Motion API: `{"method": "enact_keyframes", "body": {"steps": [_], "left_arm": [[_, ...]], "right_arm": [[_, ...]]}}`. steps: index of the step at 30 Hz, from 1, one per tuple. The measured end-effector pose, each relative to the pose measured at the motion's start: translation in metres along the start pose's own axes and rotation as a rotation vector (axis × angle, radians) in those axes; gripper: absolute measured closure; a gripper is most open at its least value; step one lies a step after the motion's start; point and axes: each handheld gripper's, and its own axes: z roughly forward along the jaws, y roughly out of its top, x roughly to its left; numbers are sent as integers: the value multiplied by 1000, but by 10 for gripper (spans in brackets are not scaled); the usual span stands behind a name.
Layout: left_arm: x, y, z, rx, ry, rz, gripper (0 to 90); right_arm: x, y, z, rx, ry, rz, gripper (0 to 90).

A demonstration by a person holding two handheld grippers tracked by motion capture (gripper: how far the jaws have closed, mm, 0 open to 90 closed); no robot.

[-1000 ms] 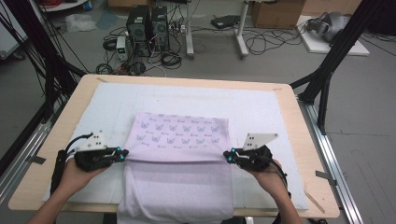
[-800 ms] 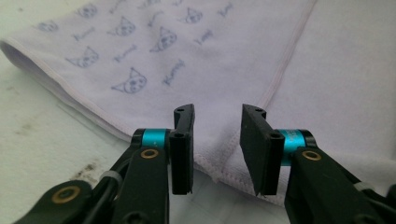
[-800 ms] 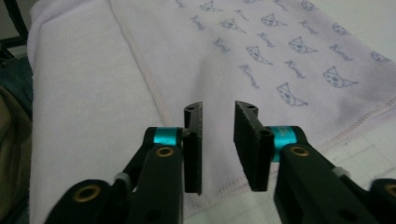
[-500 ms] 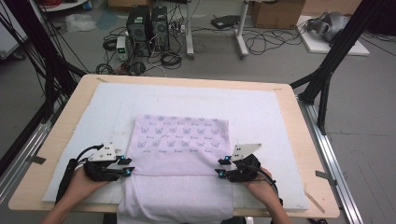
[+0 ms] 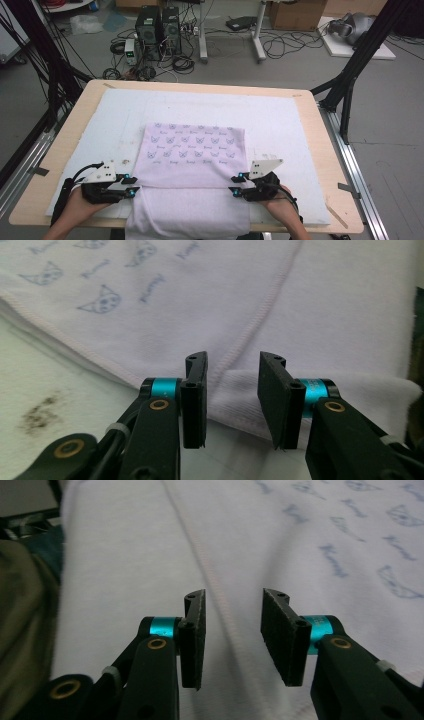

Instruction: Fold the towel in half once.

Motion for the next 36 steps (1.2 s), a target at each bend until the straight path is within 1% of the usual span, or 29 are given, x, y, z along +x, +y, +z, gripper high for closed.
{"method": "enact_keyframes", "body": {"steps": [2, 4, 6, 7, 8, 9, 11, 14, 16, 18, 19, 20, 21, 23, 25, 26, 27, 28, 29, 30, 31, 32, 34, 35, 36], "left_arm": [[-4, -2, 3, 16, -16, 7, 645], [-7, -5, 7, 40, -24, 21, 661], [-10, -8, 7, 32, -21, 46, 729], [-11, -8, 7, 37, -24, 59, 838], [-13, -7, 6, 41, -22, 62, 868], [-13, -7, 6, 46, -22, 65, 880], [-12, -8, 2, 55, -24, 57, 887], [-11, -13, -7, 71, -10, 49, 889], [-12, -17, -13, 60, -5, 36, 890], [-14, -17, -18, 53, -7, 42, 896], [-15, -17, -19, 39, -16, 36, 882], [-17, -16, -18, 32, -33, 30, 809], [-18, -15, -17, 33, -43, 37, 781], [-22, -13, -13, 42, -61, 54, 737], [-25, -13, -6, 71, -72, 75, 706], [-26, -14, -4, 72, -75, 89, 720], [-26, -14, -3, 59, -77, 84, 756], [-25, -14, -4, 65, -84, 90, 816], [-26, -14, -4, 63, -81, 88, 869], [-26, -14, -4, 63, -80, 83, 876], [-26, -14, -5, 68, -78, 92, 881], [-27, -15, -5, 56, -75, 79, 883], [-27, -17, -7, 53, -82, 72, 883], [-27, -18, -8, 51, -85, 64, 882], [-26, -18, -9, 47, -86, 60, 878]], "right_arm": [[4, -3, 1, 9, 19, -6, 628], [9, -5, 1, 28, 26, -18, 627], [13, -7, 1, 34, 34, -23, 627], [14, -8, 0, 35, 34, -23, 626], [15, -9, 0, 40, 38, -24, 625], [16, -10, 0, 44, 38, -25, 625], [15, -12, 0, 51, 36, -21, 625], [17, -13, -2, 49, 38, -21, 625], [18, -14, -3, 51, 39, -25, 626], [19, -15, -3, 60, 41, -31, 626], [19, -15, -3, 67, 42, -31, 626], [20, -16, -3, 66, 44, -29, 626], [20, -16, -3, 69, 46, -30, 626], [21, -17, -1, 76, 46, -30, 626], [22, -17, -1, 82, 46, -38, 643], [22, -17, -1, 85, 41, -43, 673], [23, -18, -1, 81, 40, -48, 725], [23, -18, -2, 83, 49, -47, 788], [24, -19, -2, 84, 62, -54, 843], [24, -19, -2, 83, 70, -52, 871], [25, -19, -3, 81, 65, -55, 878], [25, -20, -4, 87, 73, -59, 880], [24, -20, -5, 88, 80, -51, 879], [24, -20, -6, 87, 80, -50, 873], [23, -20, -7, 82, 87, -45, 847]]}}
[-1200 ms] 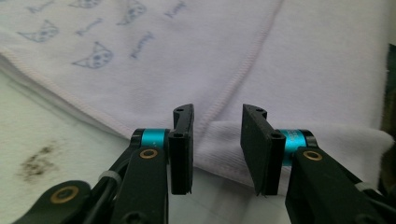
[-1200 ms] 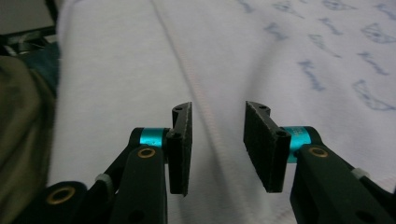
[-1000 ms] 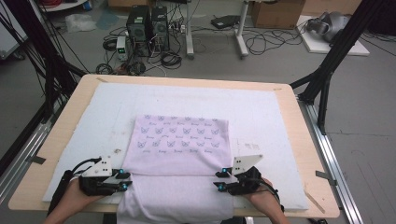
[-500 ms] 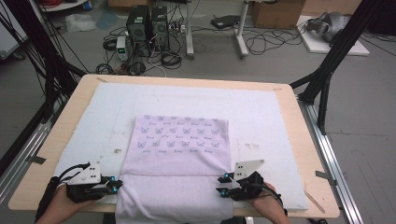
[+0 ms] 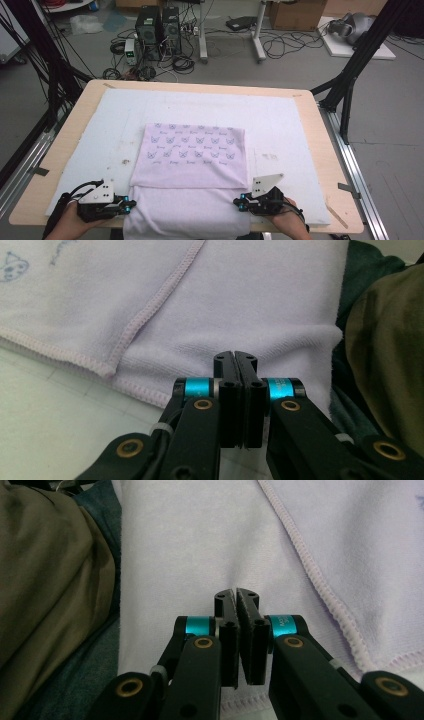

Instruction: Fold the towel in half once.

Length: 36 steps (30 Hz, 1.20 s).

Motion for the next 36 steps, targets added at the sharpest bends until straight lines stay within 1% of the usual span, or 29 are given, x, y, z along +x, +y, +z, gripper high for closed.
{"method": "enact_keyframes", "body": {"steps": [1, 2, 3, 4, 6, 8, 9, 11, 12, 13, 14, 16, 17, 18, 19, 20, 21, 22, 24, 26, 27, 30, 32, 35, 36], "left_arm": [[1, 1, -1, -4, 7, -1, 868], [3, 3, -3, -12, 22, -8, 822], [6, 6, -4, -23, 37, -16, 782], [8, 8, -5, -34, 49, -14, 765], [15, 15, -5, -50, 73, -16, 747], [24, 21, -3, -75, 95, -28, 736], [29, 23, -1, -80, 109, -33, 724], [40, 27, 4, -85, 124, -52, 696], [45, 27, 7, -84, 144, -67, 659], [50, 28, 11, -77, 150, -76, 628], [54, 27, 15, -68, 146, -88, 623], [58, 26, 24, -38, 139, -110, 619], [59, 24, 29, -11, 130, -105, 655], [59, 23, 29, -32, 135, -103, 682], [59, 23, 29, -33, 130, -116, 735], [60, 23, 28, -29, 115, -120, 760], [60, 23, 28, -32, 101, -124, 820], [60, 23, 27, -30, 100, -120, 854], [60, 24, 26, -26, 101, -116, 869], [59, 25, 23, -31, 106, -109, 872], [58, 26, 21, -43, 110, -114, 873], [55, 30, 11, -68, 112, -110, 873], [52, 33, 4, -90, 115, -104, 873], [44, 36, -8, -119, 121, -93, 874], [40, 36, -12, -127, 118, -89, 874]], "right_arm": [[-1, 1, -1, -16, 4, 15, 811], [-3, 2, -3, -33, 1, 23, 771], [-5, 4, -5, -46, -8, 26, 759], [-7, 7, -7, -52, -20, 23, 735], [-14, 13, -9, -48, -55, 22, 711], [-22, 16, -9, -48, -83, 22, 691], [-27, 17, -9, -49, -98, 30, 684], [-38, 18, -8, -43, -108, 52, 669], [-43, 17, -7, -53, -110, 70, 664], [-47, 16, -6, -53, -113, 83, 659], [-51, 15, -4, -44, -124, 86, 655], [-56, 13, 0, -12, -127, 97, 651], [-57, 13, 2, 1, -126, 99, 654], [-58, 12, 5, 7, -124, 96, 667], [-58, 12, 5, 6, -119, 97, 703], [-59, 13, 5, 5, -119, 84, 768], [-59, 12, 6, 3, -107, 85, 821], [-60, 13, 6, 0, -102, 91, 852], [-60, 14, 6, -1, -102, 83, 867], [-60, 14, 4, -17, -101, 88, 872], [-60, 15, 1, -28, -104, 87, 873], [-58, 19, -7, -63, -114, 82, 874], [-55, 23, -13, -75, -116, 76, 874], [-47, 31, -23, -112, -127, 46, 874], [-43, 33, -26, -116, -130, 37, 874]]}}
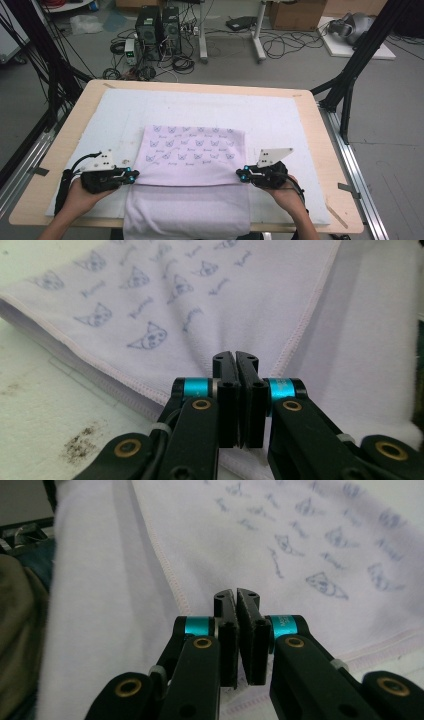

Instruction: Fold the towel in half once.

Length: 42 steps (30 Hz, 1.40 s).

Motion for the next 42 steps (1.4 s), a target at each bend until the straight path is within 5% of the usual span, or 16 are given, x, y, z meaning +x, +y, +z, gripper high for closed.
{"method": "enact_keyframes", "body": {"steps": [5, 7, 8, 10, 15, 20, 22, 26, 31, 36, 42], "left_arm": [[-28, -8, -20, 0, -25, 31, 874], [-40, -14, -25, 0, -42, 55, 868], [-44, -17, -25, -1, -35, 67, 845], [-45, -19, -21, 9, -29, 58, 724], [-32, -17, 0, 50, -29, 54, 678], [-24, -27, 21, 139, -70, 43, 692], [-26, -29, 21, 113, -68, 44, 761], [-24, -26, 20, 117, -72, 45, 823], [-8, -6, 19, 72, -20, 43, 718], [24, 17, 29, 52, 55, 33, 708], [71, 32, 43, 10, 104, -62, 653]], "right_arm": [[29, -2, -16, -8, 33, -22, 873], [43, -7, -22, -9, 84, -24, 846], [48, -10, -23, -10, 112, -22, 793], [53, -12, -24, -12, 86, -25, 700], [39, -13, -6, 22, 54, -9, 624], [28, -23, 19, 81, 80, 7, 631], [28, -27, 25, 123, 92, -1, 687], [27, -28, 26, 108, 90, 8, 702], [10, -16, 20, 72, 25, 31, 662], [-20, 0, 22, 92, -20, 19, 609], [-60, 12, 24, 89, -72, 56, 542]]}}
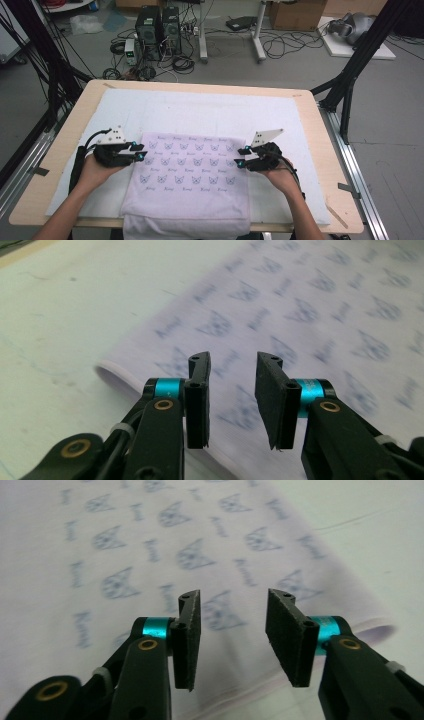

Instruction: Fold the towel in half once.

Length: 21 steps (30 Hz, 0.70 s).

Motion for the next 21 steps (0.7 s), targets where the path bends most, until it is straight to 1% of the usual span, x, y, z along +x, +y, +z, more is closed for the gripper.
{"method": "enact_keyframes", "body": {"steps": [1, 3, 5, 6, 7, 8, 9, 11, 12, 13, 15, 16, 17, 18, 19, 20, 21], "left_arm": [[6, 2, 3, 5, 14, -15, 644], [17, 4, 9, -2, 37, -36, 640], [29, 6, 15, 27, 67, -69, 622], [35, 6, 18, 44, 80, -79, 612], [39, 6, 20, 42, 99, -87, 598], [43, 4, 22, 34, 103, -106, 586], [47, 4, 25, 53, 100, -119, 565], [52, 1, 34, 69, 92, -156, 484], [55, 0, 37, 77, 80, -174, 448], [56, -1, 41, 87, 77, -188, 428], [55, -3, 48, 113, 75, -180, 429], [54, -4, 51, 128, 66, -176, 461], [53, -5, 53, 140, 69, -160, 534], [52, -4, 53, 137, 83, -150, 580], [53, -4, 52, 120, 55, -156, 727], [52, -2, 53, 124, 63, -150, 783], [51, -1, 53, 130, 65, -138, 797]], "right_arm": [[-6, 2, 1, 3, -4, 11, 532], [-19, 5, 3, 15, -17, 25, 515], [-31, 7, 6, 15, -23, 50, 491], [-36, 8, 8, 16, -32, 60, 477], [-40, 8, 10, 21, -42, 65, 455], [-44, 7, 12, 26, -61, 69, 435], [-48, 6, 14, 27, -70, 78, 433], [-54, 0, 19, 39, -65, 104, 425], [-57, -2, 21, 47, -69, 115, 413], [-59, -5, 23, 56, -61, 133, 413], [-62, -8, 28, 60, -55, 144, 413], [-63, -8, 30, 60, -47, 150, 423], [-63, -9, 32, 61, -29, 150, 472], [-63, -9, 35, 68, -11, 143, 504], [-62, -9, 35, 68, -22, 140, 617], [-63, -8, 35, 50, 38, 160, 804], [-63, -7, 36, 39, 81, 162, 830]]}}
